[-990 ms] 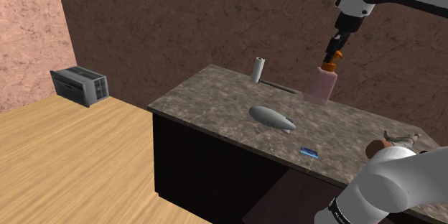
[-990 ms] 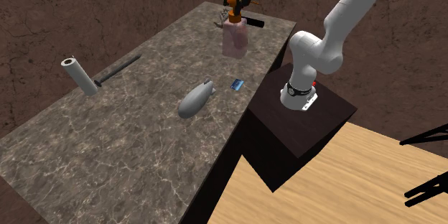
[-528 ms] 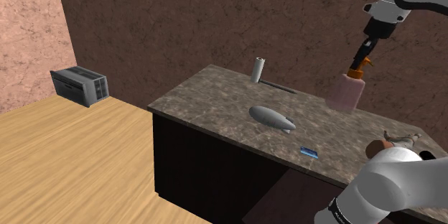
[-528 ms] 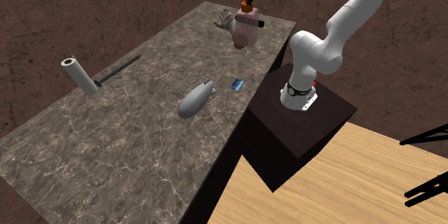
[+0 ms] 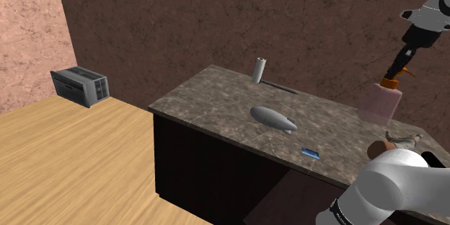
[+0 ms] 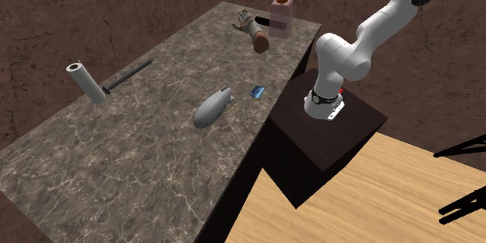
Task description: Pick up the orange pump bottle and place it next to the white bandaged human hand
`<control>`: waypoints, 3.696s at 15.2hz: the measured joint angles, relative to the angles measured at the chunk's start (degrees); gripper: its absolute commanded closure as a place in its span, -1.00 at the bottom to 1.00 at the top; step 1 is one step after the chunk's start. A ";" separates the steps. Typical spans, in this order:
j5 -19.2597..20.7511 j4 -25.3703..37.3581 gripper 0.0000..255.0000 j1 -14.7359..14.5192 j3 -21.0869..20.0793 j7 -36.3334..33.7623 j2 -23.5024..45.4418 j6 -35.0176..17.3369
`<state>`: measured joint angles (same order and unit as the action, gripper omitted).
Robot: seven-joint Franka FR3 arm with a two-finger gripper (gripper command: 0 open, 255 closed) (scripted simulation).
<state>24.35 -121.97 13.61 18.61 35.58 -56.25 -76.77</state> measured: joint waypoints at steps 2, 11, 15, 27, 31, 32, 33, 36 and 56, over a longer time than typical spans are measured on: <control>1.51 -0.46 1.00 0.76 1.26 2.08 -2.25 1.12; 9.49 3.07 1.00 3.38 8.16 13.62 -8.76 6.79; 13.53 5.45 1.00 4.16 11.56 19.20 -10.87 8.66; 22.27 9.82 1.00 4.85 19.14 30.06 -14.41 10.00; 23.31 5.99 1.00 5.84 19.99 29.59 -16.90 8.59; 23.53 5.02 1.00 6.10 20.16 29.42 -17.52 8.26; 23.86 4.08 1.00 6.34 20.46 29.34 -18.14 7.89; 24.70 1.34 1.00 6.94 21.31 28.86 -19.78 6.72; 32.39 -14.45 1.00 12.02 29.07 27.66 -30.08 0.23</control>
<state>56.73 -136.42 25.63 47.68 63.24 -86.33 -76.54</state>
